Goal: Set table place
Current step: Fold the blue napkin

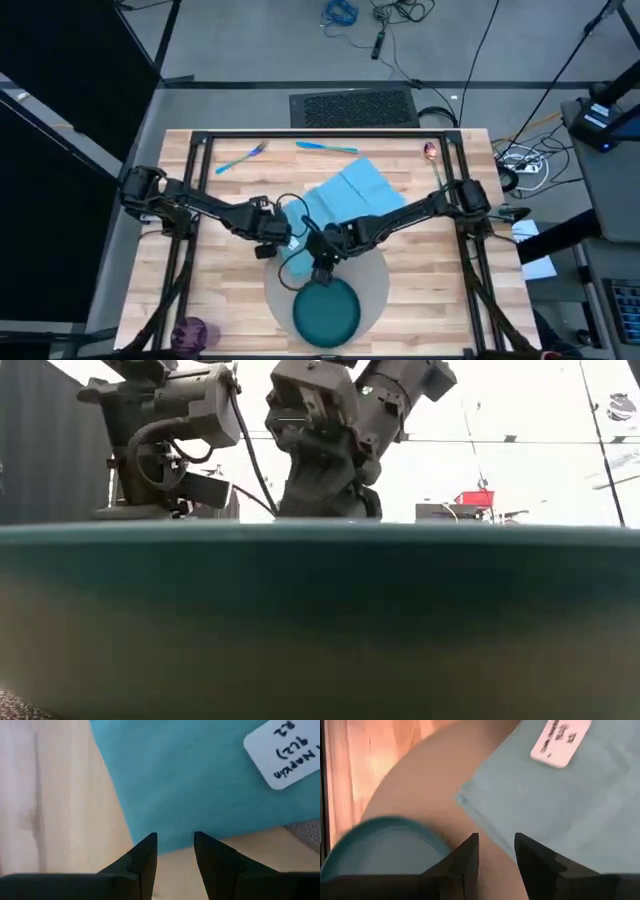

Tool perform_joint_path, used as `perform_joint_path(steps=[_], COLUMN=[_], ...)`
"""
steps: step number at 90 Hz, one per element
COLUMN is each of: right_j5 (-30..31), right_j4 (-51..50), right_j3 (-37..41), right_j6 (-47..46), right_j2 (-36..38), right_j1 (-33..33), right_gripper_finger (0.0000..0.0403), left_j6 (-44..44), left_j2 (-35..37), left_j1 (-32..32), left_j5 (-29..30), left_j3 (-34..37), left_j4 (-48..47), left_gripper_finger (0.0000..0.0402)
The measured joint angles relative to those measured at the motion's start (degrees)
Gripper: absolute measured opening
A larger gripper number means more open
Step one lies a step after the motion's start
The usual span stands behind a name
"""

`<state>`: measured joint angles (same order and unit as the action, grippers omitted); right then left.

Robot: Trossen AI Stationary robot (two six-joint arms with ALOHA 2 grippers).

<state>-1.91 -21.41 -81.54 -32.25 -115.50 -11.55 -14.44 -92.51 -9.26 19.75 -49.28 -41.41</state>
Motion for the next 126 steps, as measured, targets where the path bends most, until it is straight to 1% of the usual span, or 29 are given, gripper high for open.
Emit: perform_joint_path(steps=[11,27,42,50,56,66,79,92,101,114,126], right_j5=[0.2,0.0,-0.1,-0.9,-1.1,-1.4,-1.4,-1.4,-1.4,-1.4,-1.4], right_j4=[-0.3,-1.3,-1.2,-1.2,-1.2,-1.1,-1.1,-1.1,-1.2,-1.1,-1.1], right_j3=[0.0,0.0,0.0,0.0,0.0,0.0,0.0,0.0,0.0,0.0,0.0], right_j6=[-0.3,-0.9,-1.1,-1.1,-1.1,-1.1,-1.1,-1.1,-1.1,-1.0,-1.0], right_j2=[0.0,0.0,0.0,0.0,0.0,0.0,0.0,0.0,0.0,0.0,0.0], right_j1=[0.2,0.1,0.2,0.2,0.2,0.2,-0.2,-0.7,-0.6,-0.6,-0.6], right_gripper_finger=[0.0110,0.0109,0.0109,0.0109,0.0109,0.0109,0.0109,0.0109,0.0109,0.0109,0.0109], left_j6=[2.3,4.8,7.2,7.5,7.8,7.8,8.4,8.8,8.9,8.8,8.2], left_j2=[0.0,-0.1,-0.1,-0.1,-0.1,-1.5,-4.3,-4.8,-5.0,-5.1,-5.2], left_j1=[0.0,-0.3,0.0,0.5,0.8,1.6,2.0,2.0,2.0,2.0,2.1], left_j5=[-0.6,-4.8,-5.5,-7.7,-10.5,-14.2,-14.2,-13.9,-13.7,-13.6,-12.6], left_j3=[0.0,0.0,0.0,0.0,0.0,-0.1,-0.3,-0.4,-1.0,-1.9,-2.9], left_j4=[0.1,1.4,3.1,4.3,4.1,4.2,5.1,5.7,5.6,5.6,4.5], left_gripper_finger=[0.0116,0.0116,0.0116,0.0116,0.0116,0.0116,0.0116,0.0114,0.0092,0.0016,0.0003])
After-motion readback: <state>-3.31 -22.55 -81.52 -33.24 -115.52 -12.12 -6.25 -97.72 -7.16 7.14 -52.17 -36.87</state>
